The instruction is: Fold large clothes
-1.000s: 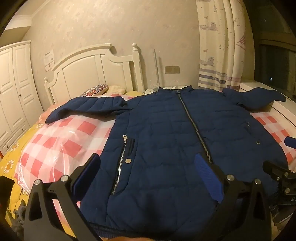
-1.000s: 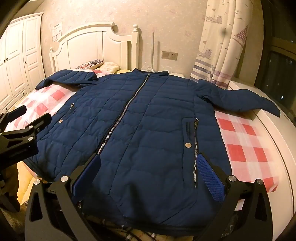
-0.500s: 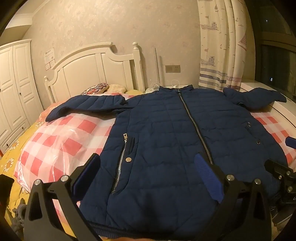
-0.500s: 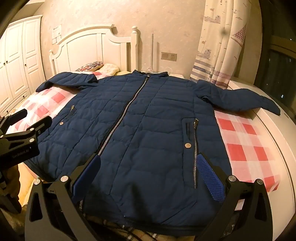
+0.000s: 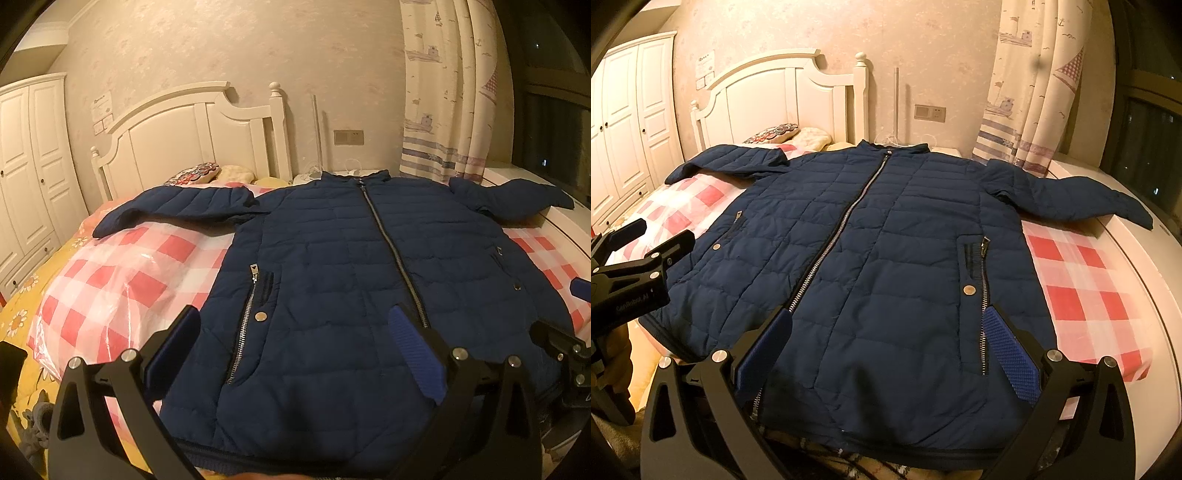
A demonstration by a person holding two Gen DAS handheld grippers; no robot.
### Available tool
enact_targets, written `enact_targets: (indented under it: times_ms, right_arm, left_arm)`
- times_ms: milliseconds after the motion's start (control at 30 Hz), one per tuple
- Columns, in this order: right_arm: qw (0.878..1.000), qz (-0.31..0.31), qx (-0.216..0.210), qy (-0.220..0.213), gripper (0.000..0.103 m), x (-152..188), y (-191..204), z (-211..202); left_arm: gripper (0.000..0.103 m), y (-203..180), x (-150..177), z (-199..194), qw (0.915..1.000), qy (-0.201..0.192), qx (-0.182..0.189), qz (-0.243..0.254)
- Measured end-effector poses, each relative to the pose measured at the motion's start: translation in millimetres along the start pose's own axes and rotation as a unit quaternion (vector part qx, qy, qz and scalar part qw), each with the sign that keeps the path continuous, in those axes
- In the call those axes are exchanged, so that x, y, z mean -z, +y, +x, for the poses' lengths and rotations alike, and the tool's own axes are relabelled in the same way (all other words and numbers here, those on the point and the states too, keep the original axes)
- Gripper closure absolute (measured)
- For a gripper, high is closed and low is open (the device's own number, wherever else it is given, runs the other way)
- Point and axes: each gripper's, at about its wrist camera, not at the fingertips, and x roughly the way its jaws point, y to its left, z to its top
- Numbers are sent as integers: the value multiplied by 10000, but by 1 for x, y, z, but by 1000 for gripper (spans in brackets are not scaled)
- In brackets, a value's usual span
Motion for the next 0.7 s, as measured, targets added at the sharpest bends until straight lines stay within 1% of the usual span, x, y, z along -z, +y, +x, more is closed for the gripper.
enact_targets:
  times_ms: [700]
  right_arm:
    - [10000, 11, -63, 15, 4, 1, 2, 1]
  left_arm:
    - [2, 6, 1, 2, 9999, 76, -16, -104]
